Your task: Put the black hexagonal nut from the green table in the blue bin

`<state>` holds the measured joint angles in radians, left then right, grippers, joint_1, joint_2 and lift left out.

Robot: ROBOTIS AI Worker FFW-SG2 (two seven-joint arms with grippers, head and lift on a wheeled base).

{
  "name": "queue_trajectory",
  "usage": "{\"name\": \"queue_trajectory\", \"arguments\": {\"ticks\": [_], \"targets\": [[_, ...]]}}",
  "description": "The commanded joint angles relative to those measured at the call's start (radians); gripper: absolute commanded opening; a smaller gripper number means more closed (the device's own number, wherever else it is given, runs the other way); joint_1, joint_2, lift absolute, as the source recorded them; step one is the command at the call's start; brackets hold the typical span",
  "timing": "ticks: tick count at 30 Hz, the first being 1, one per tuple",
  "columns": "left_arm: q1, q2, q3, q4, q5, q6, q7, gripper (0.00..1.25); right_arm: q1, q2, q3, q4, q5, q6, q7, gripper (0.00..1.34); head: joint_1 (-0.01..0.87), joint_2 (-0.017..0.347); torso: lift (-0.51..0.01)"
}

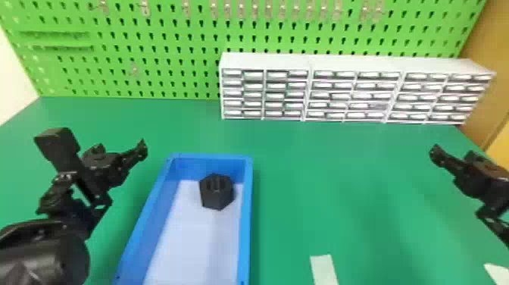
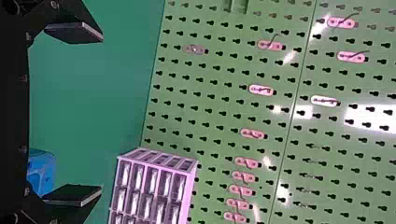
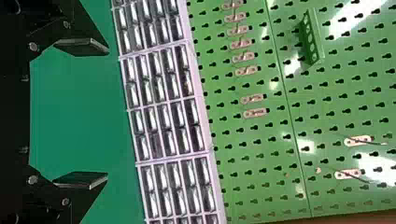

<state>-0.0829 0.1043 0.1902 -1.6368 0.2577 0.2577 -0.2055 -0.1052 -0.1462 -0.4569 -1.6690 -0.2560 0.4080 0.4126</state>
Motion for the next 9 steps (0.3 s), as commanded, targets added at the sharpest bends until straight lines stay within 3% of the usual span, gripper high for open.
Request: {"name": "queue_trajectory", "arguments": {"ticks": [1,9], "targets": [[0.000,0.000,0.000,0.000,0.000,0.000,0.000,1.11,-0.002,0.000,0.003,0.000,0.003,0.000,0.000,1.01,0.666,0.032,-0.100],[0.000,0.000,0.000,0.000,0.000,0.000,0.000,1.11,-0.004,0.003,0.004,0.000,0.011,0.000,0.000,1.01,0.666,0.032,-0.100]]}}
